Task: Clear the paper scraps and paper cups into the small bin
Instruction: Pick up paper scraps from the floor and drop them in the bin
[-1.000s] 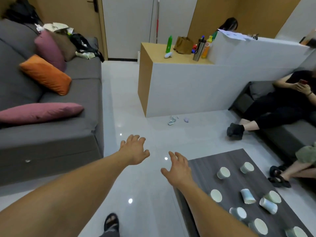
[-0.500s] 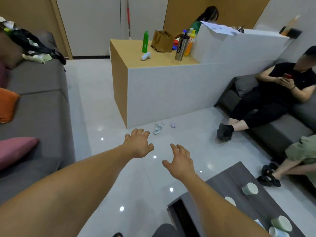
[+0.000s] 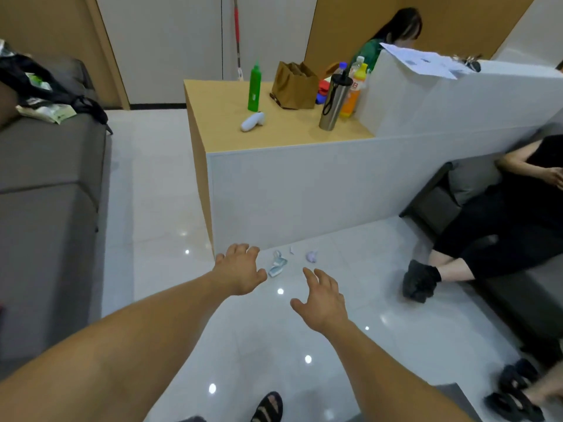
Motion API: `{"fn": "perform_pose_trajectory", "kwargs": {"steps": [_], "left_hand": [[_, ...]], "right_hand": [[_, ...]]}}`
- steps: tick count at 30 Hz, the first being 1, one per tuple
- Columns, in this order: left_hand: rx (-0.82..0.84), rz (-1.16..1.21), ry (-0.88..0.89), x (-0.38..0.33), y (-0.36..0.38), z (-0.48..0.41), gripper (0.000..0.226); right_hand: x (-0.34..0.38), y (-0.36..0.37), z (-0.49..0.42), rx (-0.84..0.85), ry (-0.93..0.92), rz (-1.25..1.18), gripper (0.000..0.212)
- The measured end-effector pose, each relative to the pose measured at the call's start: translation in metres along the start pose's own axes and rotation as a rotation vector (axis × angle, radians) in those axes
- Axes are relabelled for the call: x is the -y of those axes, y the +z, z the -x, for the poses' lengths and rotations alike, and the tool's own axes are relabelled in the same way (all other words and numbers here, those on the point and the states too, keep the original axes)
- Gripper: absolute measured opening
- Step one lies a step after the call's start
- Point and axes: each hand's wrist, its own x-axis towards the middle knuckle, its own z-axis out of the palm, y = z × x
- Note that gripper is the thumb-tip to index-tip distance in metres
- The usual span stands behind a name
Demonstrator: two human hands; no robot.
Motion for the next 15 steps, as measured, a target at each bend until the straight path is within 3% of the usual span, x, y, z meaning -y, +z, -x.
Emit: {"fn": "perform_pose_trajectory", "kwargs": {"steps": [15], "left_hand": [[0.060,0.140,-0.144,-0.017,-0.041,-0.254,0.067]], "right_hand": [[-0.019,-0.064,-0.272,0.092,-0.112,0.039,0.080]]}}
